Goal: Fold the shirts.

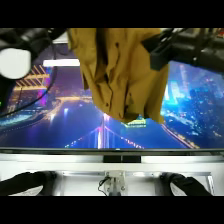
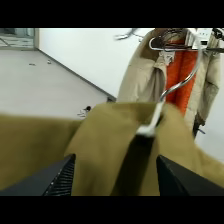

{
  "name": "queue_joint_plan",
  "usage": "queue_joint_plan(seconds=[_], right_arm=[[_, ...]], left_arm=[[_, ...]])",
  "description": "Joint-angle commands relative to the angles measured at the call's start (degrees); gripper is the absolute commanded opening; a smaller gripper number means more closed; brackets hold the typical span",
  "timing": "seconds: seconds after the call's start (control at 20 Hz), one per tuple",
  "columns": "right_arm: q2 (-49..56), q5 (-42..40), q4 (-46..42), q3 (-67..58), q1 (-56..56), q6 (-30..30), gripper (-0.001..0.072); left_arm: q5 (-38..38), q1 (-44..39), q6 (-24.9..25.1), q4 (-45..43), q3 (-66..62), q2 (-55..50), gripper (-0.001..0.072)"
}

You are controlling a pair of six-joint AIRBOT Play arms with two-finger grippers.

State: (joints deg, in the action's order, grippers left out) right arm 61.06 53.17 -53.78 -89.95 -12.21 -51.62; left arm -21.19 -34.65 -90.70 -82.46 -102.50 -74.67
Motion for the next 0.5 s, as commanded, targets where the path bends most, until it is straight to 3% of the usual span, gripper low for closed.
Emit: queue_joint_plan(seconds=[0.0,0.2,0.45], right_arm=[[-1.8,-2.6,-5.6,-0.1,3.9,-5.2,0.0048],[-6.3,-1.9,-21.9,-0.1,12.8,-19.5,0.0049],[-12.9,0.4,-38.0,-0.1,28.4,-29.6,0.0049]], left_arm=[[-6.9,0.1,0.2,-3.6,0.0,3.8,0.0622],[-8.1,0.1,0.2,-9.2,0.0,6.9,0.062],[-8.1,0.7,0.2,-9.7,0.0,7.0,0.0619]])
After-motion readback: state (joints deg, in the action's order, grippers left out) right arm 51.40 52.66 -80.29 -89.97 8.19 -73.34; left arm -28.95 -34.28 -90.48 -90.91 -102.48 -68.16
